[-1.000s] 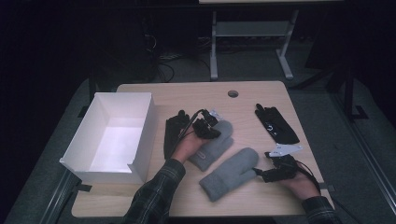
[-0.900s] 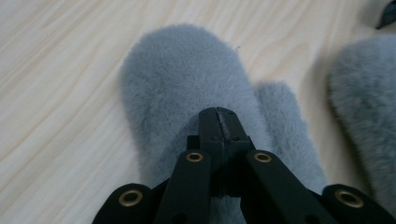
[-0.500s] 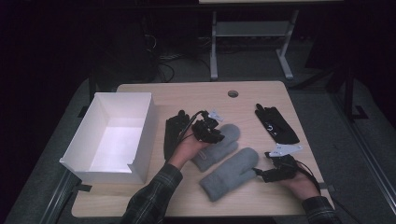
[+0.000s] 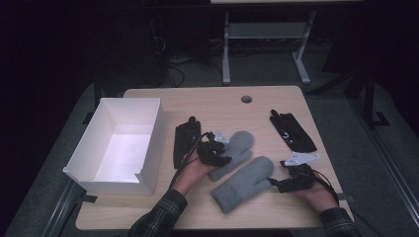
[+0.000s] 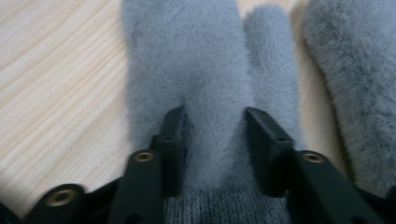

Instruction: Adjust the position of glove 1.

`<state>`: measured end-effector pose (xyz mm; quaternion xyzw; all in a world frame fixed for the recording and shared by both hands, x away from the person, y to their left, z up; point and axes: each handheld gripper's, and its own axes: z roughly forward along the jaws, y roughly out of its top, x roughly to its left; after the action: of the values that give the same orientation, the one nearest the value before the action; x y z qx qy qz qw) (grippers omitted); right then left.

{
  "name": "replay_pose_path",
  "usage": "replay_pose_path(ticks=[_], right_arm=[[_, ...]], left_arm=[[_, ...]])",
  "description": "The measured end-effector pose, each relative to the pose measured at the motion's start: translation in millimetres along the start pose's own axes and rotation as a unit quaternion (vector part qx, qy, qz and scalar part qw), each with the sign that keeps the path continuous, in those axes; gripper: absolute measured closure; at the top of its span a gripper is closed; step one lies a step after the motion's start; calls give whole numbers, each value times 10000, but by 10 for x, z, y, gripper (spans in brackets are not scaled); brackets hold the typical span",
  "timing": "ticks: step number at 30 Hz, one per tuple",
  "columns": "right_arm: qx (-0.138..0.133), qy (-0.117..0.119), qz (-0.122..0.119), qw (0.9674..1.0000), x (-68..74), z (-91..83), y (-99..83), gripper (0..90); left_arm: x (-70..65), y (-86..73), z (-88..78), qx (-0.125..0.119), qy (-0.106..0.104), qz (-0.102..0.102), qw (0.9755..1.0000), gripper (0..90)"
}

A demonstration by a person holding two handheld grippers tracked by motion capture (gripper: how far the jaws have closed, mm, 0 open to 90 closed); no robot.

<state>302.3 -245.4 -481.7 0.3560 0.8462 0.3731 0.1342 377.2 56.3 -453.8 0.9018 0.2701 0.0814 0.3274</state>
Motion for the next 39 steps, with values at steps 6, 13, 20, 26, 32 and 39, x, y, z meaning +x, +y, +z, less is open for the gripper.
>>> replay_pose_path(ticks=[6,13,20,26,32,39], right_arm=[[-1,0,-1,10000,0,0,0,158],[64,-58,24,10000,-30,-79,35,331],[-347,527,61,9980,44,-347,186,823],[-400,1208,-272,9915,370,-256,349,900],[-54,1492,-635,9868,698,38,485,900],[205,1300,-633,9893,776,308,565,900]], left_arm=[[-4,15,-18,31,-13,141,9999,817],[70,9,-173,-189,-288,-108,9993,849],[123,-17,-453,-465,-465,-262,9975,854],[143,-50,-693,-664,-493,-272,9962,855],[147,-82,-861,-816,-537,-282,9948,856],[154,-88,-1001,-971,-546,-259,9934,856]])
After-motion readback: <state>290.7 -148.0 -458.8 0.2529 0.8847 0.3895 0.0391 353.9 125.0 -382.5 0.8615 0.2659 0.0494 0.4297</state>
